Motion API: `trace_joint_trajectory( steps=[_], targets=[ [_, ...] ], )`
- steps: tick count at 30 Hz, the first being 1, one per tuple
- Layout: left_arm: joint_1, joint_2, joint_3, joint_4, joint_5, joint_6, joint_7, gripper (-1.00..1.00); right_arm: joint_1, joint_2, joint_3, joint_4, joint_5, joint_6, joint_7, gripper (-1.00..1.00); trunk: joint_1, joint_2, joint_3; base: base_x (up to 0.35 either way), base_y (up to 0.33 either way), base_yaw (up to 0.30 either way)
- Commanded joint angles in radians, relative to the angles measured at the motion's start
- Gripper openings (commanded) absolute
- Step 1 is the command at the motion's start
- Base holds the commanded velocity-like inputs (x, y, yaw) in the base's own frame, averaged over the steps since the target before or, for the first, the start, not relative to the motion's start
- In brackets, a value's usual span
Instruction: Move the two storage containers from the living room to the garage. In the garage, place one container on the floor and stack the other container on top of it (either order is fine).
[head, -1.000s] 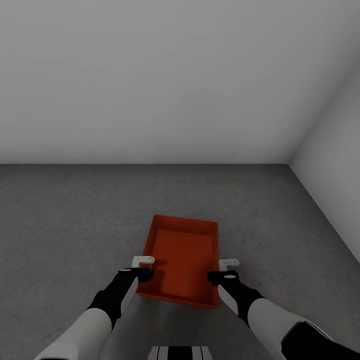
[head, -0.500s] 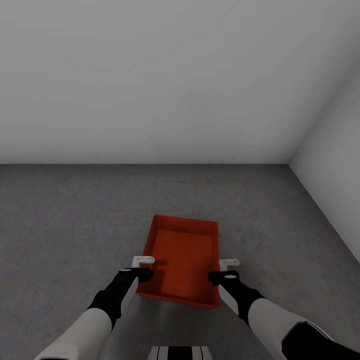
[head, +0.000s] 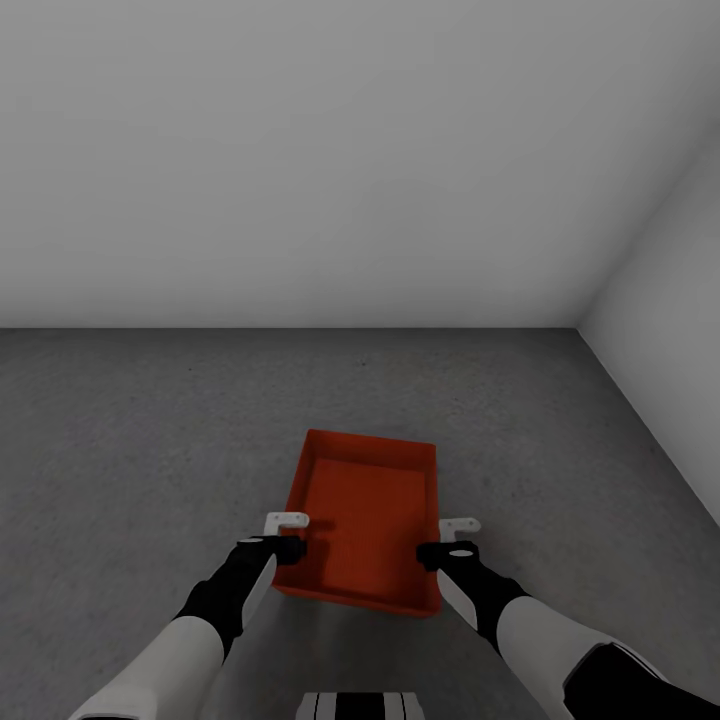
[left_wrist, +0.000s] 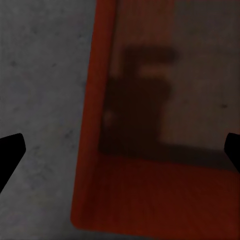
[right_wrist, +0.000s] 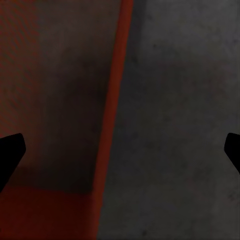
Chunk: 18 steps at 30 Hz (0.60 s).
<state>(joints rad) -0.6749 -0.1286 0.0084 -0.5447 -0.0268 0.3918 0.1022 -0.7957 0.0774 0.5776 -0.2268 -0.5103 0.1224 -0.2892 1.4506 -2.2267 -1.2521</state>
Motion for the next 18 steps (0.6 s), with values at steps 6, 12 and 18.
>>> trace_joint_trajectory(
  steps=[6, 12, 18],
  targets=[
    [0.000, 0.000, 0.001, 0.000, -0.002, 0.006, 0.002, 1.00, 0.000, -0.001, 0.008, -0.003, -0.005, 0.006, -0.007, 1.00, -0.023, 0.042, 0.018, 0.000, 0.000, 0.000],
    [0.000, 0.000, 0.001, 0.000, -0.003, 0.007, 0.003, 1.00, 0.000, 0.000, 0.008, -0.003, -0.005, 0.006, -0.007, 1.00, -0.046, 0.084, 0.037, 0.000, 0.000, 0.000],
    [0.000, 0.000, 0.001, 0.000, -0.002, 0.007, 0.004, 1.00, 0.000, -0.001, 0.008, -0.002, -0.005, 0.006, -0.007, 1.00, -0.069, 0.126, 0.056, 0.000, 0.000, 0.000]
  ],
)
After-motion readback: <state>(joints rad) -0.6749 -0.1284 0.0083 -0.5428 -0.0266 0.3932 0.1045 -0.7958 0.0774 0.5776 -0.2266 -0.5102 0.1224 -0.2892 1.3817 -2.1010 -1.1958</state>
